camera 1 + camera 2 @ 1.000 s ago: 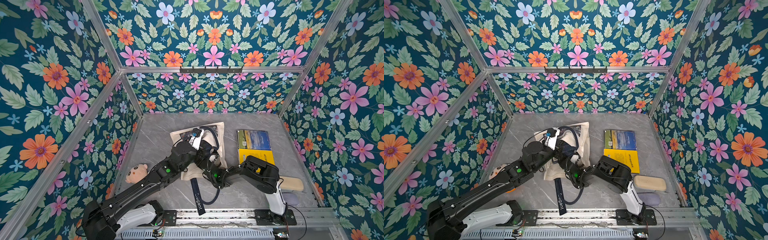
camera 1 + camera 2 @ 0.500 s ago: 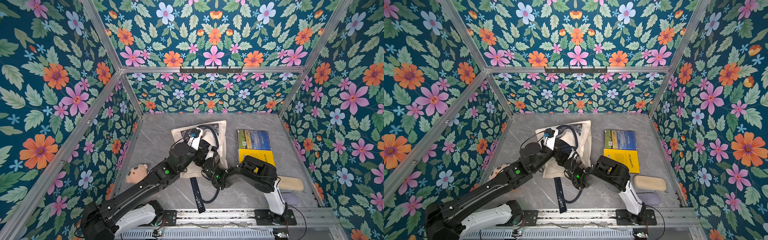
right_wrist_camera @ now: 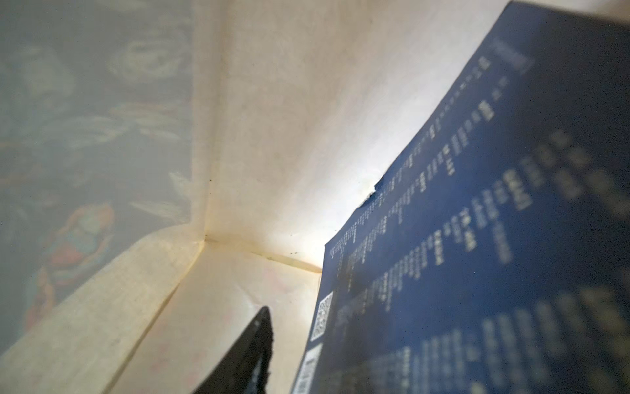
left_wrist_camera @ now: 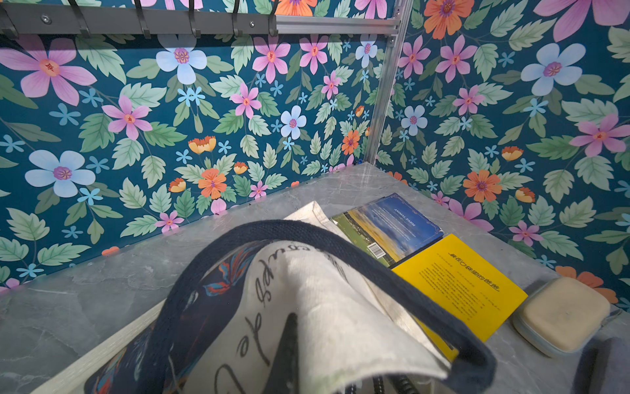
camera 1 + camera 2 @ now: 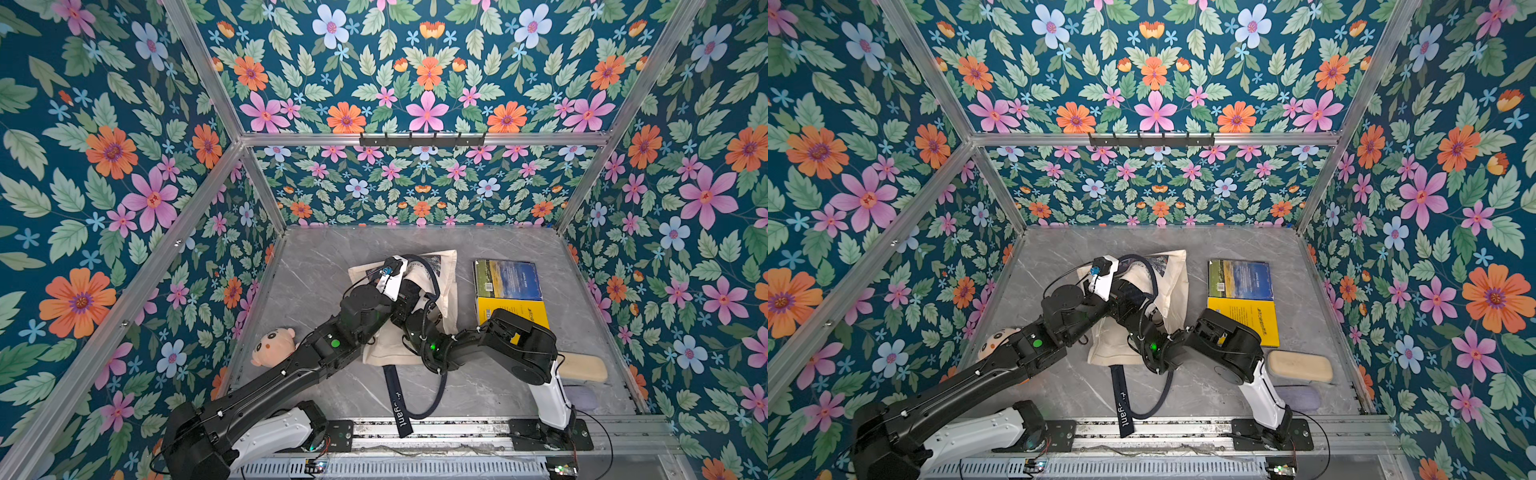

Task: Take out the books from the canvas bag
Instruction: Pick up the book from the canvas bag.

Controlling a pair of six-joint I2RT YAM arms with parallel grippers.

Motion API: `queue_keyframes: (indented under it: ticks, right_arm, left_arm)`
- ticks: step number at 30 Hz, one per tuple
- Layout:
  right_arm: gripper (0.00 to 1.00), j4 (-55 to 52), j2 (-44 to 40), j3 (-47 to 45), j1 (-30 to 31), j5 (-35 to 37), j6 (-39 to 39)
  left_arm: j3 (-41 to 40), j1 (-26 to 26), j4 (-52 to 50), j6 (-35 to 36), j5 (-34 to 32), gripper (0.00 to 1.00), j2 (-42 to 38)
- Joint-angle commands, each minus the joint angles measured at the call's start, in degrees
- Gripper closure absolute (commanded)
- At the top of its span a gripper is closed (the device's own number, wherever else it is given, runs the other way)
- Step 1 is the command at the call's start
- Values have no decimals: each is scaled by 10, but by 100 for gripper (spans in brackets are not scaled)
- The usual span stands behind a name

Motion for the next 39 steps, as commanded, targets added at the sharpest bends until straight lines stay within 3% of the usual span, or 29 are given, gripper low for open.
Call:
queue_keyframes:
  ticks: [1, 13, 21, 27, 39]
  right_arm:
    - [51, 17, 1, 5, -5, -2, 18]
    - [64, -5, 9, 0, -8, -19, 53]
    - [72, -36, -7, -1, -9, -48, 39]
    - [89, -57, -19, -7, -11, -74, 29]
    - [97, -107, -60, -29, -16, -113, -7]
  left_arm:
    - [6, -1, 40, 1, 8, 100, -3]
    - [7, -5, 38, 8, -4, 100, -3]
    - [8, -6, 40, 13, -82, 100, 1]
    - [10, -6, 40, 14, -114, 100, 8]
    - [15, -6, 35, 15, -136, 100, 21]
